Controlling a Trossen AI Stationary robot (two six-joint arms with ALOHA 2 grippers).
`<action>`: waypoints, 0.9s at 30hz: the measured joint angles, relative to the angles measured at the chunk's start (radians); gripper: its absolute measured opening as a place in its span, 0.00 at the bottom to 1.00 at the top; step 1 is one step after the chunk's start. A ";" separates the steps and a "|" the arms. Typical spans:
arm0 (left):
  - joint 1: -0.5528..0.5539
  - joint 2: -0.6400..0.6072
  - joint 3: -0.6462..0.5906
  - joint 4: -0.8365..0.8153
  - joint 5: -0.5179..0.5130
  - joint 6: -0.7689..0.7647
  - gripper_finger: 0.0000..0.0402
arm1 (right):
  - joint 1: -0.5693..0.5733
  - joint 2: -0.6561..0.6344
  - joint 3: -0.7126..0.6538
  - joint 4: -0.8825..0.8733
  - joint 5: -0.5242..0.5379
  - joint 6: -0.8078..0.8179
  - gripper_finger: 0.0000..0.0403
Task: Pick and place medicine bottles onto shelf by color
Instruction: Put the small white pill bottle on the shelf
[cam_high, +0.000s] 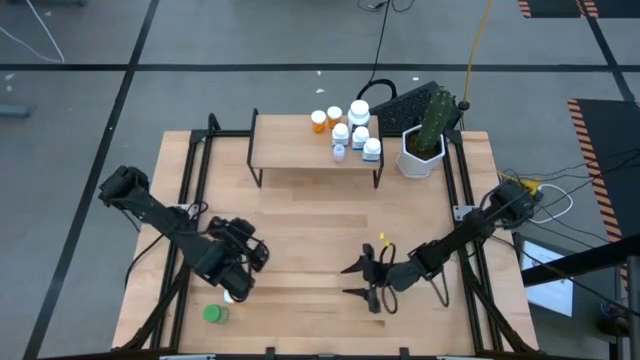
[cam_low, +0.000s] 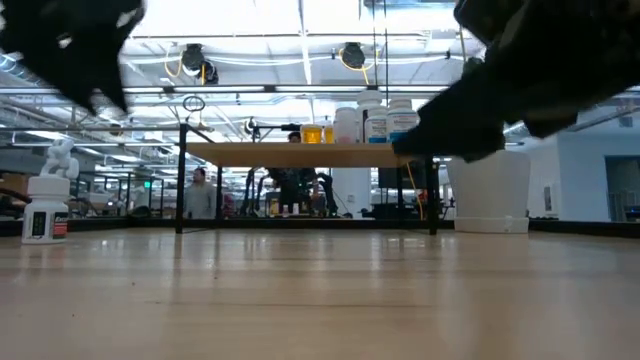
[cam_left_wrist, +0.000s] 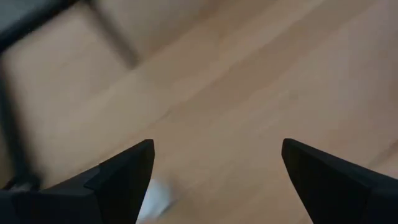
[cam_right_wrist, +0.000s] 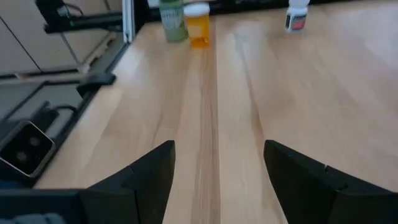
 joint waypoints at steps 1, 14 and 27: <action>-0.004 0.000 -0.023 -0.035 0.042 -0.042 0.89 | -0.002 0.021 0.009 0.000 -0.001 0.001 0.60; 0.030 -0.165 -0.359 0.130 0.249 -0.138 0.83 | -0.026 0.055 0.019 -0.015 -0.027 0.029 0.60; 0.067 -0.221 -0.471 0.305 0.267 -0.014 0.52 | -0.026 0.055 0.019 -0.018 -0.028 0.029 0.60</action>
